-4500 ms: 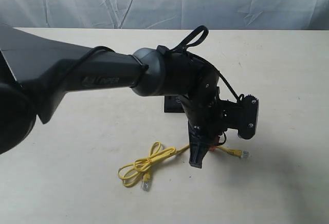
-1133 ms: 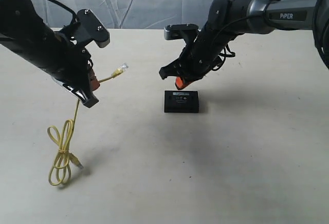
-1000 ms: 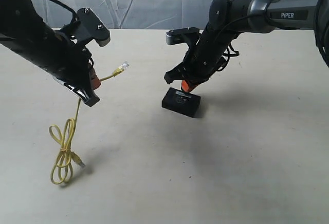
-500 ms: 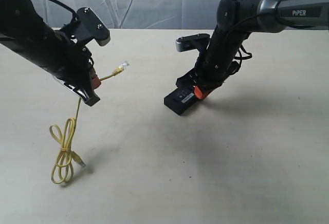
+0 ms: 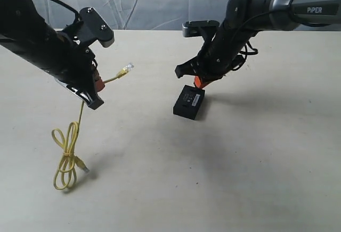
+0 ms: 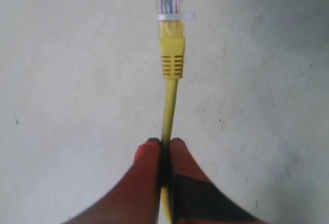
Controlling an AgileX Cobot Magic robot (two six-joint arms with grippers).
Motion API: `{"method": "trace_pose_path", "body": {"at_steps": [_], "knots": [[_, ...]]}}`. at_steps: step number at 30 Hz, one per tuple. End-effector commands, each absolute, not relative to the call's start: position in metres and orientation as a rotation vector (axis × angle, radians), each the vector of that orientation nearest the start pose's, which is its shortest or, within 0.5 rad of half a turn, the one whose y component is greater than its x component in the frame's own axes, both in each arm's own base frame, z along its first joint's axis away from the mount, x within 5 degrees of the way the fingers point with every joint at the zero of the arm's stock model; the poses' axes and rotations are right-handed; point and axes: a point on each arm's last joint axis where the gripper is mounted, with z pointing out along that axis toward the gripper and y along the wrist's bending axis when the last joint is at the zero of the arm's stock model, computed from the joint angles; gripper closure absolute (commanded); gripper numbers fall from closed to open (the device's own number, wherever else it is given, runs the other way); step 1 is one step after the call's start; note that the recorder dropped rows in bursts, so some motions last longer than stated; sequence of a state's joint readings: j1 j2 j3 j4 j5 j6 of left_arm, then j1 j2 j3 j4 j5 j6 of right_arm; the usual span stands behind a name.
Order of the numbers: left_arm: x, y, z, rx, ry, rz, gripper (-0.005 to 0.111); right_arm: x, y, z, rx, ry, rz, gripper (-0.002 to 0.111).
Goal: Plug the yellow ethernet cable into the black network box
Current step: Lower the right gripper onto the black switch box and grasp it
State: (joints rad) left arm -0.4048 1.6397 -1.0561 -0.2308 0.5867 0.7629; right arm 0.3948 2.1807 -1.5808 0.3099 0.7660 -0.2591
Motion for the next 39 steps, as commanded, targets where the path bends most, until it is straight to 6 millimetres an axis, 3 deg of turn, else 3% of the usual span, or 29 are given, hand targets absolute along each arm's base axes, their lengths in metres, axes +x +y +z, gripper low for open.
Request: {"method": "trace_pose_path", "body": {"at_steps": [1,11,25,39], "knots": [[0.302,-0.14,0.22,1.248,2.311,-0.116,0.107,0.414,0.195,0.133,-0.555,2.747,0.445,0.109],[0.305,-0.141,0.212,1.252,2.327,-0.116,0.107,0.402,0.205,0.115,-0.775,2.797,0.474,0.109],[0.309,-0.143,0.193,1.278,2.376,-0.122,0.107,0.387,0.199,0.117,-1.023,2.878,0.461,0.109],[0.309,-0.143,0.193,1.289,2.377,-0.115,0.107,0.366,0.197,0.126,-1.267,2.932,0.545,0.109]]}}
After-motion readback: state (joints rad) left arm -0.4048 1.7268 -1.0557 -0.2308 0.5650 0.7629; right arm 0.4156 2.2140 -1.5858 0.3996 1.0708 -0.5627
